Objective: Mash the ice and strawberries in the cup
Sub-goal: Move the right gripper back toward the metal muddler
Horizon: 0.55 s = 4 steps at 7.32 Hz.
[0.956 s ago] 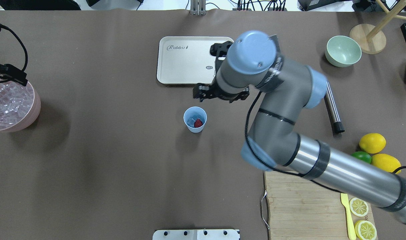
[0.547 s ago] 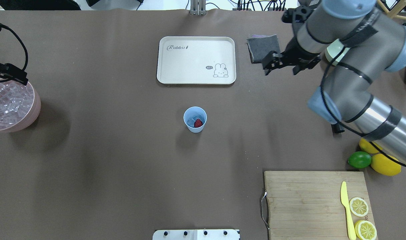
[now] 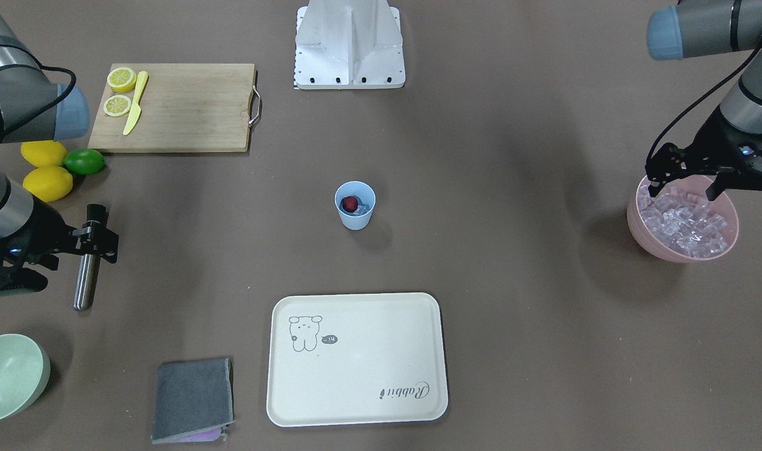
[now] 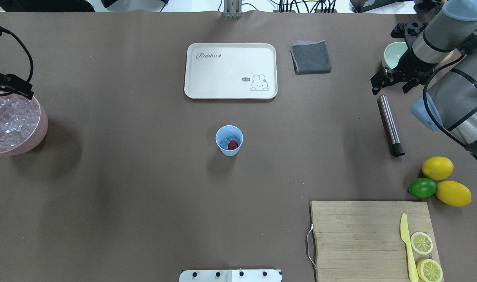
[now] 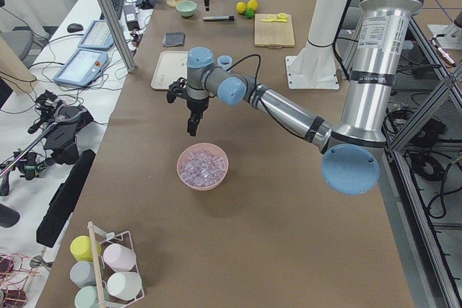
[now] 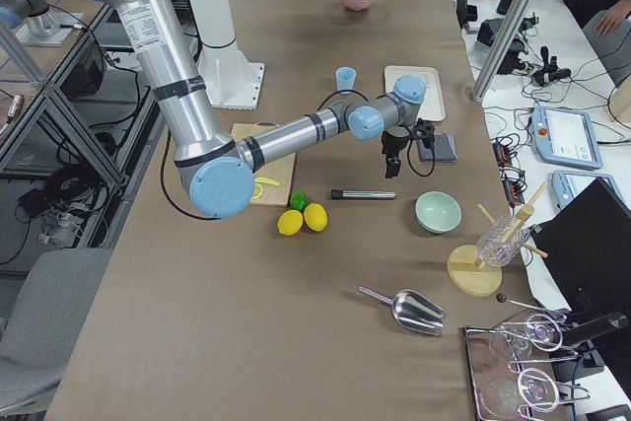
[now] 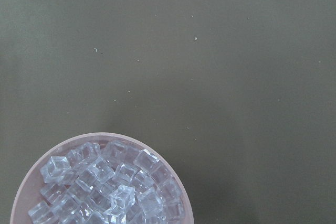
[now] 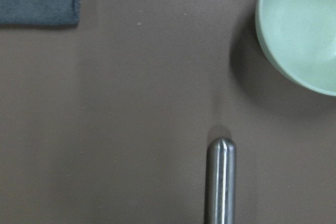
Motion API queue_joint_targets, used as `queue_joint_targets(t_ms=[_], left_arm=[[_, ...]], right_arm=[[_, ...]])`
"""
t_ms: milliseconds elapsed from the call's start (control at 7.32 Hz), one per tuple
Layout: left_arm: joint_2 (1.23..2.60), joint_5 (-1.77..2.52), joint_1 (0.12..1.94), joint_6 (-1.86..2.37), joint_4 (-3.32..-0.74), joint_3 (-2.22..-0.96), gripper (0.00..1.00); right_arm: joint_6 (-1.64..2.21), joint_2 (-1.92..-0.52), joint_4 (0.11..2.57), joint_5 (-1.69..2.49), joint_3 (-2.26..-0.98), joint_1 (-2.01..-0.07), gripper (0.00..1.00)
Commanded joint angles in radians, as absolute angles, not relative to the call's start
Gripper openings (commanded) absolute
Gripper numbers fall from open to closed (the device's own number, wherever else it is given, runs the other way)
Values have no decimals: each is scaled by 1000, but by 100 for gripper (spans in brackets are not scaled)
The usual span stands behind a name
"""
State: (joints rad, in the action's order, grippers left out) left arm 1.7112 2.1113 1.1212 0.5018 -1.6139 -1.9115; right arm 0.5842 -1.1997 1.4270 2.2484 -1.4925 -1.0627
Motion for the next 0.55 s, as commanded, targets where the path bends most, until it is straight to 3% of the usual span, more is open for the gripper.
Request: queue_joint_targets(t_ms=[0, 273, 410], left_arm=[[1713, 2111, 1120, 502, -1614, -1913, 97], [1729, 2109, 1120, 502, -1611, -1910, 97], [1729, 2109, 1120, 502, -1609, -1910, 97]], right_arm=[[595, -1187, 1268, 2252, -1332, -1060, 96], [601, -1170, 1266, 2243, -1305, -1040, 83], [613, -1170, 1266, 2241, -1305, -1020, 83]])
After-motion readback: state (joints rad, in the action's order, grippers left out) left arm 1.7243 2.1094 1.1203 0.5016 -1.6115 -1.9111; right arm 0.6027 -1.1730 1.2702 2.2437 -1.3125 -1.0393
